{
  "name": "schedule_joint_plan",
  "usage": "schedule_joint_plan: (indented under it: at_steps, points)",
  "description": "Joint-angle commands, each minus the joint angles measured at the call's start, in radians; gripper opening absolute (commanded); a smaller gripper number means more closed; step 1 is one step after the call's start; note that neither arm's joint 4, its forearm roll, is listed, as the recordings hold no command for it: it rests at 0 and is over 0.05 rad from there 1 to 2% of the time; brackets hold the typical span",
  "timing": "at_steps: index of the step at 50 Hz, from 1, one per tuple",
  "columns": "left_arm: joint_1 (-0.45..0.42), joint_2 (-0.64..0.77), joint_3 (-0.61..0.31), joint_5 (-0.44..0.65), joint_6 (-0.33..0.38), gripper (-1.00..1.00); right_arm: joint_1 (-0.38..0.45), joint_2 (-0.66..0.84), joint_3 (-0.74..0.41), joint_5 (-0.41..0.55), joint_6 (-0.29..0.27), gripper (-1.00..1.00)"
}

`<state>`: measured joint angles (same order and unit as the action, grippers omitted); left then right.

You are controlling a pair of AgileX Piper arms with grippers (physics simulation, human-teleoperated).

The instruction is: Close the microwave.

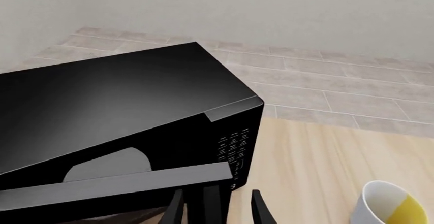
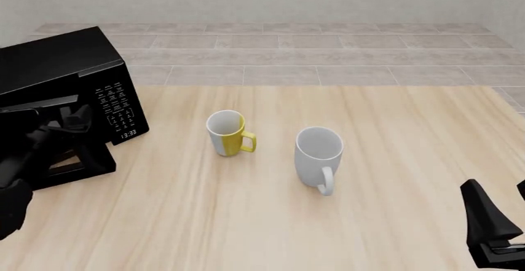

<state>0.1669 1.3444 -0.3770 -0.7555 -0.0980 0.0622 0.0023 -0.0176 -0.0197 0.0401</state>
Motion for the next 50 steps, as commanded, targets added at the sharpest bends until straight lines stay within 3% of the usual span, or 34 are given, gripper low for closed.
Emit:
schedule_joint_plan:
  at_steps: [1,50]
  points:
    - [0.069,0.075,-0.058,0.031,0.048,1.0,0.006,-0.001,-0.004,0.004,0.006,1.0]
    - [0.118,0.194,-0.249,0.104,0.093,1.0,0.01,-0.002,-0.002,-0.003,0.014,1.0]
